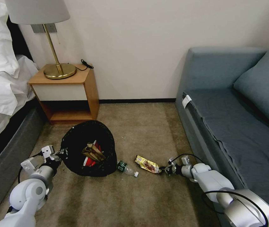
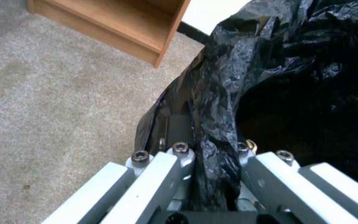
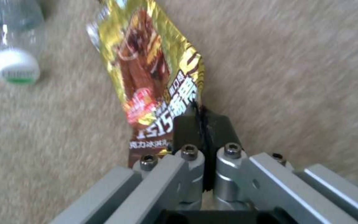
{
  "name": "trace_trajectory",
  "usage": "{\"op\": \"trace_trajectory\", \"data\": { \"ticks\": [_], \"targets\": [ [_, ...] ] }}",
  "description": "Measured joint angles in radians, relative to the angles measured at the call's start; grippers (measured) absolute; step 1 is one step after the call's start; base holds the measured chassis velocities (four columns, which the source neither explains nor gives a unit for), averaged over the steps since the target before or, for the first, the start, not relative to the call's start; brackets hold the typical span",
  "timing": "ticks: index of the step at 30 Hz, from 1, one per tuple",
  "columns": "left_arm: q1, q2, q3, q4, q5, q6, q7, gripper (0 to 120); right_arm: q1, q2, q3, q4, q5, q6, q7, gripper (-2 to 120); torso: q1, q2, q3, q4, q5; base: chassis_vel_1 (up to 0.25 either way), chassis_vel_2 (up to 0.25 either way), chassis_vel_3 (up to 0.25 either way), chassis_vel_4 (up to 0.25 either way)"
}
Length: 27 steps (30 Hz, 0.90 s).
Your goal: Pick up the trash bin, then pick up the garbage on the floor and place it into the trash bin.
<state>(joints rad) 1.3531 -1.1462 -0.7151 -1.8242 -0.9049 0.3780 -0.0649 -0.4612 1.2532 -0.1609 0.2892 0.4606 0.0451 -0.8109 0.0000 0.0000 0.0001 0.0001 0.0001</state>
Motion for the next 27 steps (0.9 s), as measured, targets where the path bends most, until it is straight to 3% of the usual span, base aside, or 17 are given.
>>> {"op": "trace_trajectory", "data": {
  "ticks": [16, 22, 27],
  "targets": [
    [-0.02, 0.007, 0.023, 0.036, -0.013, -0.002, 0.004, 3, -0.089, -0.214, 0.045, 0.432, 0.15, -0.054, 0.14, 0, 0.0, 0.0, 0.0, 0.0009, 0.0009, 0.0, 0.0, 0.0, 0.0],
    [-0.025, 0.009, 0.034, 0.038, -0.042, 0.0, 0.007, 3, -0.123, -0.302, 0.112, 0.655, 0.189, -0.073, 0.221, 0, 0.0, 0.0, 0.0, -0.0014, -0.0014, 0.0, 0.0, 0.0, 0.0],
    [-0.031, 0.011, 0.044, 0.044, -0.056, 0.004, 0.009, 3, -0.14, -0.345, 0.165, 0.787, 0.219, -0.083, 0.269, 0, 0.0, 0.0, 0.0, -0.0009, -0.001, 0.0, 0.0, 0.0, 0.0]
  ]
}}
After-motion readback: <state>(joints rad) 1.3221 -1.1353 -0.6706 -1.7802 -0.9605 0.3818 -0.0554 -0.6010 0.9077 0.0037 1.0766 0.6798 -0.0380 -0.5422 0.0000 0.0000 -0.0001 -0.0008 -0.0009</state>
